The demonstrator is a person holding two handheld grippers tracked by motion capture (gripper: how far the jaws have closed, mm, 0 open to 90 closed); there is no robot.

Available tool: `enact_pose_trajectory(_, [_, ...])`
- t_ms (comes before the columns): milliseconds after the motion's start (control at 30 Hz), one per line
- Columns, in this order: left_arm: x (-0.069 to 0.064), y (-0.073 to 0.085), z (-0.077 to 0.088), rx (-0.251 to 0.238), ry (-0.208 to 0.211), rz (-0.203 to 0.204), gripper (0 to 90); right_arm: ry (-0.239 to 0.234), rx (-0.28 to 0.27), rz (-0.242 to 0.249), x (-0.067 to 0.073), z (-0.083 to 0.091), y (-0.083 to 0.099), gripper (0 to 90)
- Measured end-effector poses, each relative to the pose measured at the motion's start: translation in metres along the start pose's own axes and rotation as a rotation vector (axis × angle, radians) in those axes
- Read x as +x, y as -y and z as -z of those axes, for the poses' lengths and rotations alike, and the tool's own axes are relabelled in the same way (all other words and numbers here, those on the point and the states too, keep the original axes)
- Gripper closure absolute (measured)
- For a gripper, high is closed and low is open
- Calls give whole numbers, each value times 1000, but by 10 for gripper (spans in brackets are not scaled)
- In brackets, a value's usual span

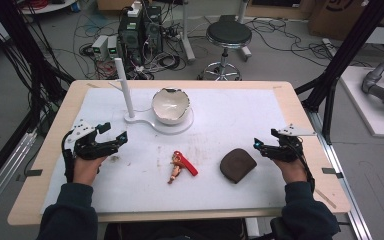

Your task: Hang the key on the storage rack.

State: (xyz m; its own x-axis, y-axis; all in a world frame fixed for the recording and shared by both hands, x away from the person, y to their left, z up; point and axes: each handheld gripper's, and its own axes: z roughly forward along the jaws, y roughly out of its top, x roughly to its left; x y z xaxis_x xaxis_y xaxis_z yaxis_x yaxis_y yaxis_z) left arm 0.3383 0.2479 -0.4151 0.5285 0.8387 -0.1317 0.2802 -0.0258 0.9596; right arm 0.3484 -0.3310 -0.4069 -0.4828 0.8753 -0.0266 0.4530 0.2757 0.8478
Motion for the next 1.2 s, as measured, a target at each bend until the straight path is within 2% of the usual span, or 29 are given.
enact_pose_trajectory(300, [-4,0,-3,8,10,-5,204,-1,-3,2,-1,0,0,218])
enact_pose_trajectory(533, [-18,-2,-12,25,45,-14,204,-4,-14,-5,-1,2,0,218])
enact_pose_trajectory(733, [-55,1,-27,78,128,-49,204,-14,-12,-1,1,2,0,219])
enact_pose_trajectory(767, [-55,1,-27,78,128,-49,204,-14,-12,-1,1,2,0,219])
enact_pose_trajectory(800, [-69,4,-31,103,156,-62,204,-13,-15,2,1,2,0,219])
enact_pose_trajectory(833, [-75,6,-33,115,172,-71,204,-12,-15,9,1,2,0,219])
enact_pose_trajectory(867, [-75,6,-33,115,172,-71,204,-12,-15,9,1,2,0,219])
enact_pose_trajectory(900, [-82,8,-36,129,188,-77,204,-10,-15,11,2,2,0,219])
enact_pose_trajectory(933, [-95,13,-40,164,212,-94,204,-10,-11,20,2,2,0,218])
enact_pose_trajectory(967, [-101,15,-42,179,217,-96,208,-9,-7,13,3,2,0,218])
enact_pose_trajectory(1000, [-101,15,-42,179,217,-96,210,-8,-9,19,3,2,0,219])
enact_pose_trajectory(1033, [-107,17,-44,196,226,-99,210,-8,-9,19,3,2,0,219])
enact_pose_trajectory(1067, [-117,22,-46,225,247,-97,218,-7,-9,20,5,3,0,219])
enact_pose_trajectory(1133, [-127,28,-51,261,279,-93,220,-9,-10,25,6,4,0,219])
enact_pose_trajectory(1200, [-134,34,-57,303,293,-106,235,-7,-11,27,6,5,0,219])
